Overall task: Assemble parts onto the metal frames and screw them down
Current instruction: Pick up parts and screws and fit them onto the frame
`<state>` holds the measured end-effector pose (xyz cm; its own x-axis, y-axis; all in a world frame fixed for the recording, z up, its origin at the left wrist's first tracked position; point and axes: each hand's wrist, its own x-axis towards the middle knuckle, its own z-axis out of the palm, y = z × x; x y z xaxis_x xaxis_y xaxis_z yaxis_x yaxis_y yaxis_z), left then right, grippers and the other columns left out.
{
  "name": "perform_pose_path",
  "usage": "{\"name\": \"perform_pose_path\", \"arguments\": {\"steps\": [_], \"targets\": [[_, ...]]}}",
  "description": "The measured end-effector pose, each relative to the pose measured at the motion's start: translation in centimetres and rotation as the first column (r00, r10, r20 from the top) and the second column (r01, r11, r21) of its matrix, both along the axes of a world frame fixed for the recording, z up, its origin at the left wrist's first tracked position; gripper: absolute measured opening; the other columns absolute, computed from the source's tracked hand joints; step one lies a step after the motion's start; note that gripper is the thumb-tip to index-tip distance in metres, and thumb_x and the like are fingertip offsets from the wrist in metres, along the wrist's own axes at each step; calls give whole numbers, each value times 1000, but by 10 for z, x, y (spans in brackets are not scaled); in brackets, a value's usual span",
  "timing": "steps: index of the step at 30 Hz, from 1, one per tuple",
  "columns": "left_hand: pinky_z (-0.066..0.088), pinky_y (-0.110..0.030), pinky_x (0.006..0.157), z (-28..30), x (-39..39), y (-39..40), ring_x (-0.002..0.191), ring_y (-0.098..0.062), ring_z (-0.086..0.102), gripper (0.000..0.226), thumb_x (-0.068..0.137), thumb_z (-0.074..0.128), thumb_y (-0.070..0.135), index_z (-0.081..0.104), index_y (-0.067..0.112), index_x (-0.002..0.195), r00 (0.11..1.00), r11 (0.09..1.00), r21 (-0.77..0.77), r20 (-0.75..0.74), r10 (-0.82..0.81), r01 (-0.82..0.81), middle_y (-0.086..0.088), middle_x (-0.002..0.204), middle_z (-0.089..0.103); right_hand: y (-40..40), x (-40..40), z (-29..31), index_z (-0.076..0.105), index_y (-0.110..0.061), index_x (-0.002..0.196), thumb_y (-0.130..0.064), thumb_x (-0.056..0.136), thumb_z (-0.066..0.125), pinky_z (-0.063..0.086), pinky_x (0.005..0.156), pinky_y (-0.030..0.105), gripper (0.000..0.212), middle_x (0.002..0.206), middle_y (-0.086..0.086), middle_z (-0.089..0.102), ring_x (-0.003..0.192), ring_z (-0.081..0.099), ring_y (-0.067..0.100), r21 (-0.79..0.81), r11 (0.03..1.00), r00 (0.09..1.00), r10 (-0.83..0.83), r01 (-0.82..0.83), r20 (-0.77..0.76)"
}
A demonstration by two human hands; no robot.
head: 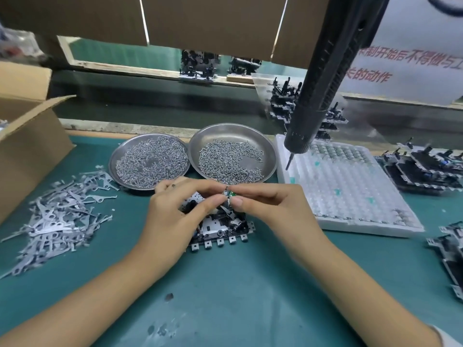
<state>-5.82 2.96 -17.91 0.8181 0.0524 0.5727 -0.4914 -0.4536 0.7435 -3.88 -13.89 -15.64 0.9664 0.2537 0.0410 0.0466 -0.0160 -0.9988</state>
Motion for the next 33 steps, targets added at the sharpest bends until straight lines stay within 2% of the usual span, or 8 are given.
{"name": "perform_pose_path", "arguments": {"steps": [8,14,17,19,24,26,30,33], "targets": [[35,-41,93,1,0,-1,90,9,54,10,76,65,36,65,41,85,999,999,9,-11,-45,45,27,96,65,2,0,-2,75,-12,91,-4,76,75,54,72,20,17,85,5,75,78,70,13,24,1000,1000,-4,3,30],[38,-54,90,4,0,1,93,-3,59,15,77,69,33,65,39,90,999,998,48,13,-50,49,14,90,66,1,-2,-5,74,-23,96,-10,82,72,56,78,30,20,94,0,74,87,68,18,-89,996,987,31,-17,159],[36,-45,92,5,-1,2,93,1,56,22,77,69,41,58,43,96,999,997,79,37,-24,21,15,94,62,-1,-1,-6,76,-21,94,-8,82,72,54,78,32,18,93,0,72,86,65,22,-131,991,974,64,-36,219],[31,-38,90,6,0,5,92,4,53,23,77,65,42,54,42,97,998,991,132,55,-18,11,17,94,60,-1,-1,-7,76,-23,90,-6,80,73,54,80,33,20,89,-4,72,87,64,17,-170,985,957,78,-31,278],[27,-35,88,9,0,17,90,-6,54,25,81,64,39,67,23,100,989,920,393,130,-63,7,15,92,62,0,-2,-10,75,-25,88,-5,77,76,50,86,38,23,88,-9,73,93,63,13,-279,960,888,109,23,448],[26,-34,90,11,-1,21,93,-7,54,28,81,63,42,67,25,103,990,895,444,108,-88,31,14,96,64,2,-3,-14,77,-21,88,-8,77,76,49,84,36,16,89,-9,73,90,62,14,-336,940,847,137,52,514],[31,-36,94,10,-8,34,98,3,55,25,77,65,47,60,41,101,993,953,280,-48,-104,113,23,96,64,6,-5,-20,78,-16,87,-16,76,73,46,79,27,12,88,-7,73,82,56,16,-417,906,787,200,79,583],[39,-34,94,6,-13,38,93,2,58,11,83,62,37,65,38,94,993,993,98,-107,-51,62,20,97,64,9,-6,-26,78,-14,85,-13,74,75,46,78,33,12,88,-5,73,78,53,16,-477,871,711,262,117,653]]}}
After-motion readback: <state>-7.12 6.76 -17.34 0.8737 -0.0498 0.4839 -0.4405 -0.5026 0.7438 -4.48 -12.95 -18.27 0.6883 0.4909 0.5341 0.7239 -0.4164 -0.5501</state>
